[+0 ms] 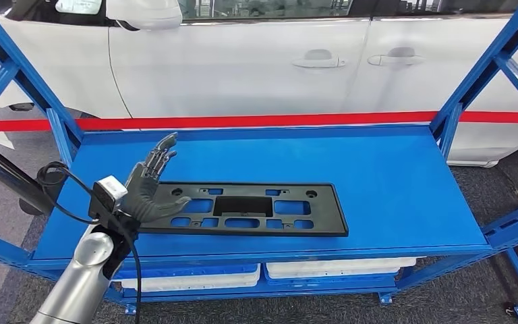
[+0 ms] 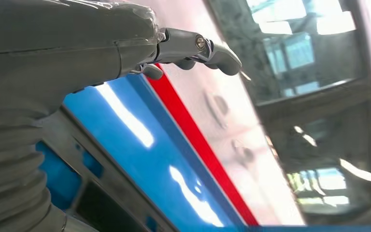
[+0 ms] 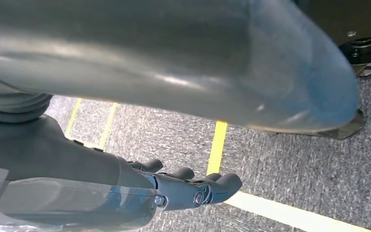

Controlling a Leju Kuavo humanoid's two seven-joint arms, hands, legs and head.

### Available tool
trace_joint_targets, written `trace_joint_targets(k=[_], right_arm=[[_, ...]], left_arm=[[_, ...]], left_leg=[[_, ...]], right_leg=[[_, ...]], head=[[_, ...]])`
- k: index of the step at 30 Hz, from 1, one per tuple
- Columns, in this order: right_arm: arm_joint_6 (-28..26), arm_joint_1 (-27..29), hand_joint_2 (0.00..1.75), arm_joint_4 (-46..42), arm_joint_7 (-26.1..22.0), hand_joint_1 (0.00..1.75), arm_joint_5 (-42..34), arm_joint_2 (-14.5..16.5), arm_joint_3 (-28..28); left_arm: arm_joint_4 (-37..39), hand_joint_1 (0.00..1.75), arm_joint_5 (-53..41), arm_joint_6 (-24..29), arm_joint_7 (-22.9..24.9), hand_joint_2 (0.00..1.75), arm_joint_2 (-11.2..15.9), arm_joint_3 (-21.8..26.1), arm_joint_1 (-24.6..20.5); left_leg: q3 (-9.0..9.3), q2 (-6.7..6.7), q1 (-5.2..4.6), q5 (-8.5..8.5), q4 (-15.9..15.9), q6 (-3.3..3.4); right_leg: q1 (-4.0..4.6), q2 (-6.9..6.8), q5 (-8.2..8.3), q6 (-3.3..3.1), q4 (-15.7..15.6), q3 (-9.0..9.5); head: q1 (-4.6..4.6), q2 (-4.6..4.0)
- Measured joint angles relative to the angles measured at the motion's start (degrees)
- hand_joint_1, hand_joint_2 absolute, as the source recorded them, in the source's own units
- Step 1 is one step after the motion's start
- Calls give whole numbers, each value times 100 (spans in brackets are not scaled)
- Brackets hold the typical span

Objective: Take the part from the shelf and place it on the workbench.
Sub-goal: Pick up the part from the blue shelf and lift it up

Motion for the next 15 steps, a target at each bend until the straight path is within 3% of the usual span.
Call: trace_joint_targets(k=[9,15], right_arm=[[2,2,0,0,-18,0,-1,0,-18],[48,6,0,0,-25,0,-29,-1,-57]], left_arm=[[-524,0,33,-218,-76,175,-22,87,182],[-736,0,-824,-298,-419,175,230,40,278]], left_leg=[[1,0,0,0,0,0],[1,0,0,0,-1,0]], right_leg=[[1,0,0,0,1,2],[1,0,0,0,1,0]], head=[[0,0],[0,0]])
